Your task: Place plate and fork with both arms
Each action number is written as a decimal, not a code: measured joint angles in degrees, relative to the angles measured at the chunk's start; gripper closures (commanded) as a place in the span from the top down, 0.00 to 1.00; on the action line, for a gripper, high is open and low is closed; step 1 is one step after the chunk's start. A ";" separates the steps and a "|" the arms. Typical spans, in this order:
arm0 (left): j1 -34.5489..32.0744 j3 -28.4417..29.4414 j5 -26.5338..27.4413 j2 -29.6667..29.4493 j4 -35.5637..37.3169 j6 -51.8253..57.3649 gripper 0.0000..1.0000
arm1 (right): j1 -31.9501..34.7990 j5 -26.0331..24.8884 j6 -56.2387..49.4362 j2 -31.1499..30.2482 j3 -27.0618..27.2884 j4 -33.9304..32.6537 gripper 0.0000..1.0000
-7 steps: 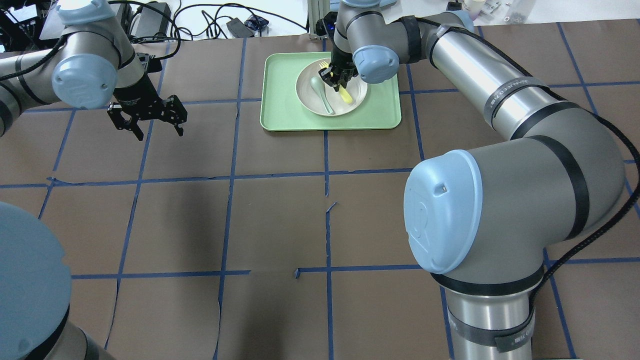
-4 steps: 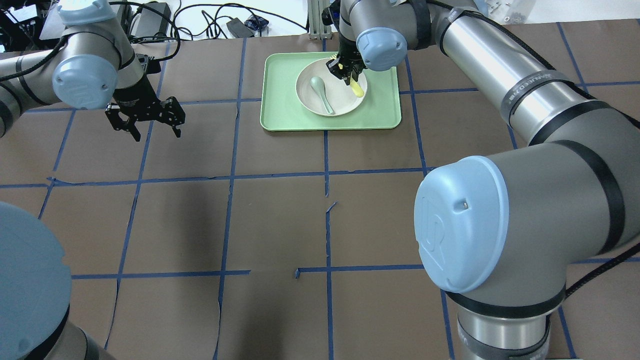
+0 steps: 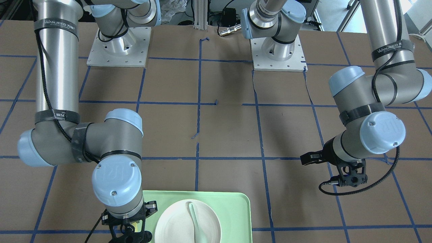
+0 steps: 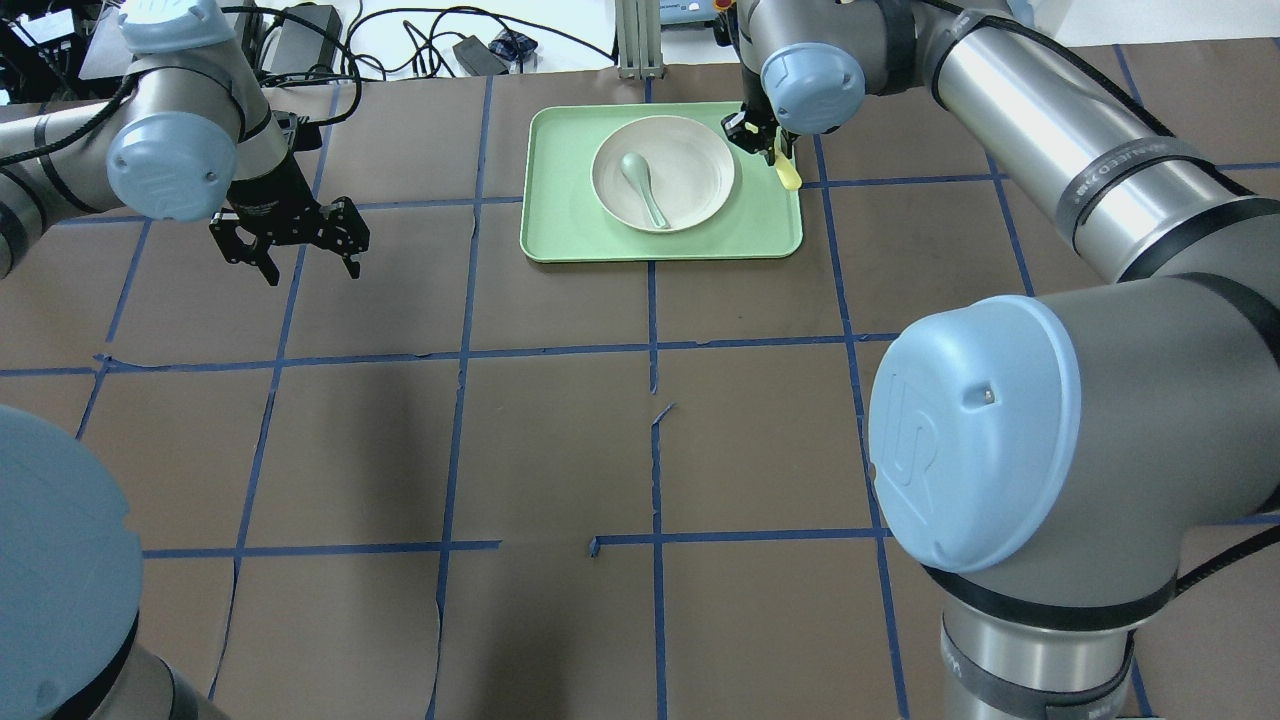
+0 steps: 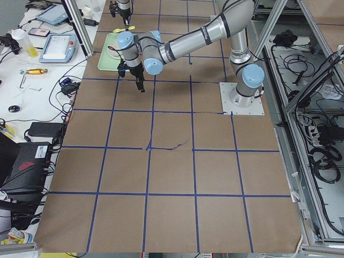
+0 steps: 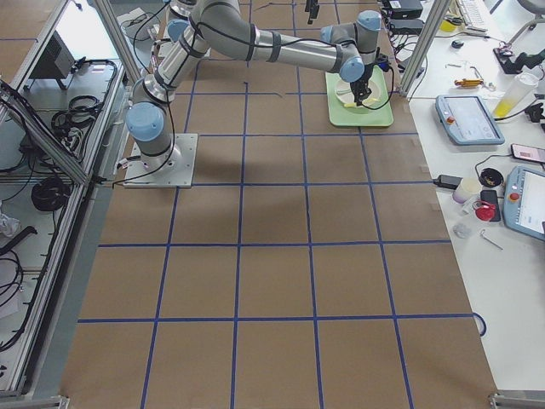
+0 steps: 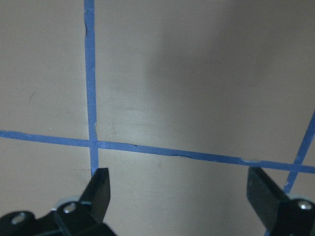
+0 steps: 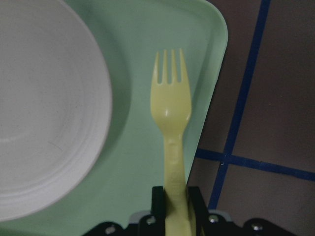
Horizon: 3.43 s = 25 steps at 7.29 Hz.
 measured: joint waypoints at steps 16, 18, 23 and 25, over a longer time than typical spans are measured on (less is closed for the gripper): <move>-1.06 0.65 0.16 6.39 -6.51 -0.37 1.00 | -2.19 2.32 7.82 -14.02 4.77 18.91 1.00; -1.34 1.03 0.23 8.98 -8.83 -0.76 1.00 | -4.68 2.07 7.82 -22.21 6.98 26.88 1.00; -3.38 2.99 0.05 14.97 -16.71 -1.05 1.00 | -4.49 7.35 9.17 -34.72 14.83 31.76 1.00; -8.54 4.40 -0.09 15.34 -17.09 -5.98 1.00 | -3.88 7.09 9.29 -35.10 15.49 31.61 1.00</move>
